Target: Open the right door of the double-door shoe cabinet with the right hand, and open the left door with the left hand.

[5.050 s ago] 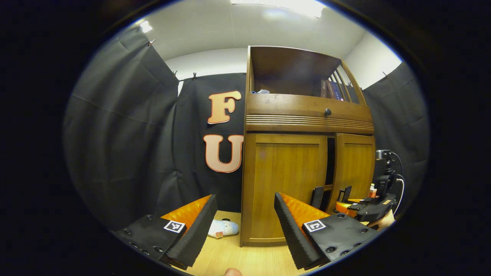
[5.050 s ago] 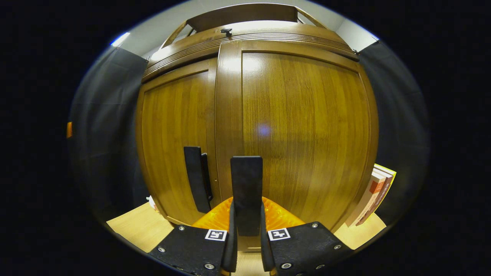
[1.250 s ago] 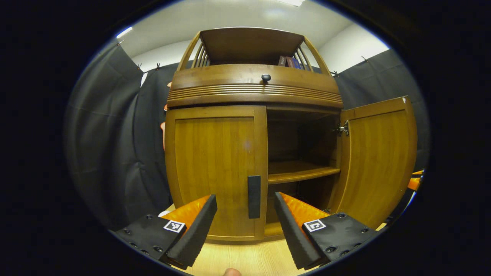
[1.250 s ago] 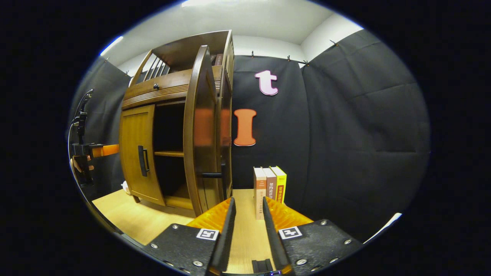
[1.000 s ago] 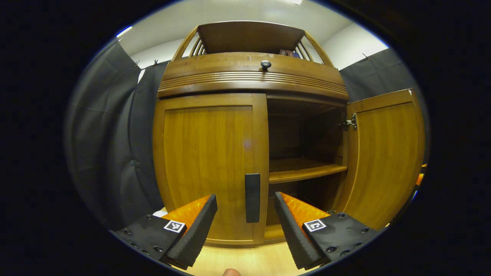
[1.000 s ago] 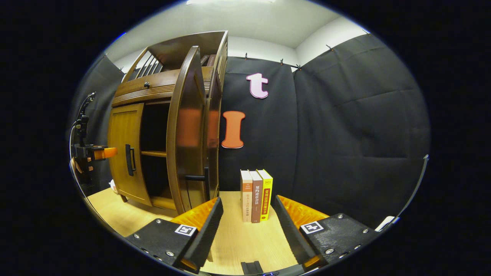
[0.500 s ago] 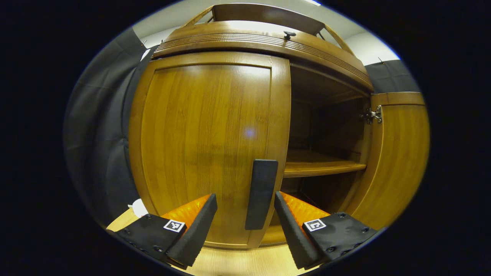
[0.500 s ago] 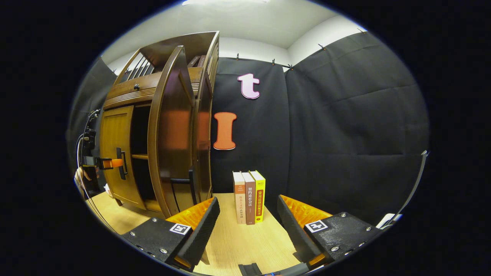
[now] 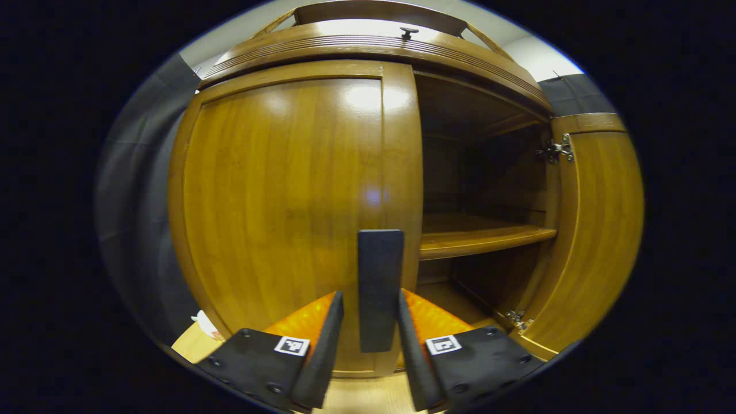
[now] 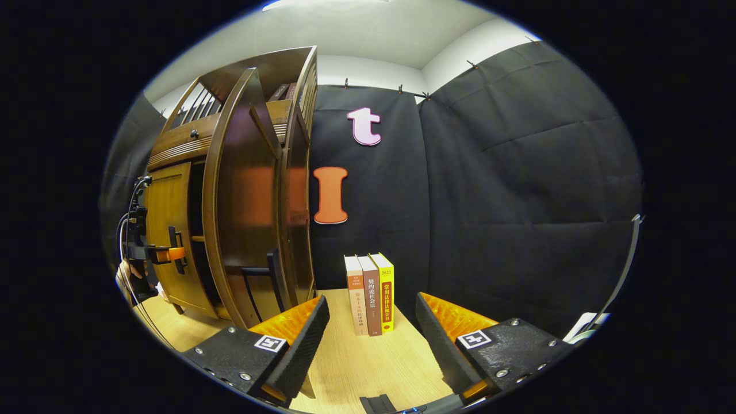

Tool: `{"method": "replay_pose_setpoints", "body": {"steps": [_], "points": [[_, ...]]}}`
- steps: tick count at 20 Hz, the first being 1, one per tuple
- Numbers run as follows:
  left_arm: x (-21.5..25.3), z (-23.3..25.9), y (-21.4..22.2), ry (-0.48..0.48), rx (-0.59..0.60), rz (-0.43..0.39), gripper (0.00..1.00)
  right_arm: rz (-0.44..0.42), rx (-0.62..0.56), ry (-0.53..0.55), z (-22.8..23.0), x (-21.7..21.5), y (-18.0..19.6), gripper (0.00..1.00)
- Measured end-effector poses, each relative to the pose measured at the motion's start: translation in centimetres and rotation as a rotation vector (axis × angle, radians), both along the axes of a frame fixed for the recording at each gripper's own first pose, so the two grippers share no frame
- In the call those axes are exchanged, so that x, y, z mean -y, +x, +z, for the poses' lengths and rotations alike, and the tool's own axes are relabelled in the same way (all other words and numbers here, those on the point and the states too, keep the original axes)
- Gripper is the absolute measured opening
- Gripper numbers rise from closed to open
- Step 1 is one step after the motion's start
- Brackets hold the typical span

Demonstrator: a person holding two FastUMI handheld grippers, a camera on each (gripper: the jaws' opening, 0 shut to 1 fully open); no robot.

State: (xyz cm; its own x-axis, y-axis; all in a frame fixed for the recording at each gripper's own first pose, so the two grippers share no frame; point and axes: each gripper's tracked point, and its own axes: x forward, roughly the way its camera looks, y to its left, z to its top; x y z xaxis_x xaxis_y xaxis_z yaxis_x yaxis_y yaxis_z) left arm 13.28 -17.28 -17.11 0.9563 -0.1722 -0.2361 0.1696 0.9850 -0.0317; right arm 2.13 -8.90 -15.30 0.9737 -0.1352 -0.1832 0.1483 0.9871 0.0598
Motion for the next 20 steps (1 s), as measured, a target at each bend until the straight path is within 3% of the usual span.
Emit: {"method": "replay_pose_setpoints", "body": {"steps": [1, 2, 4, 8, 13, 15, 16, 20], "points": [[-0.1, -0.4, 0.2, 0.022, 0.001, -0.004, 0.41, 0.001, -0.002, 0.001, -0.1, 0.0, -0.1, 0.97], [-0.2, -0.4, 0.1, 0.041, 0.004, -0.008, 0.39, 0.001, -0.004, 0.002, -0.2, -0.1, -0.2, 0.88], [0.0, -0.4, 0.0, 0.057, 0.007, -0.024, 0.43, 0.004, -0.008, 0.000, -0.3, -0.2, -0.4, 0.97], [-0.1, -0.3, -1.0, 0.016, 0.002, -0.031, 0.32, 0.006, 0.000, -0.003, 0.3, -0.5, -1.0, 0.88], [-0.6, 0.3, -3.5, -0.004, 0.001, -0.062, 0.32, 0.007, 0.016, -0.017, 1.3, -1.0, -1.7, 0.97], [-1.0, 0.5, -4.6, -0.010, 0.000, -0.075, 0.33, 0.011, 0.022, -0.020, 1.8, -1.4, -2.1, 0.88], [-1.0, 0.6, -4.8, -0.012, 0.000, -0.080, 0.32, 0.013, 0.027, -0.021, 2.0, -1.6, -2.2, 0.97], [-2.4, 1.1, -7.6, -0.010, -0.001, -0.101, 0.32, 0.022, 0.046, -0.024, 3.1, -2.8, -2.8, 0.97]]}}
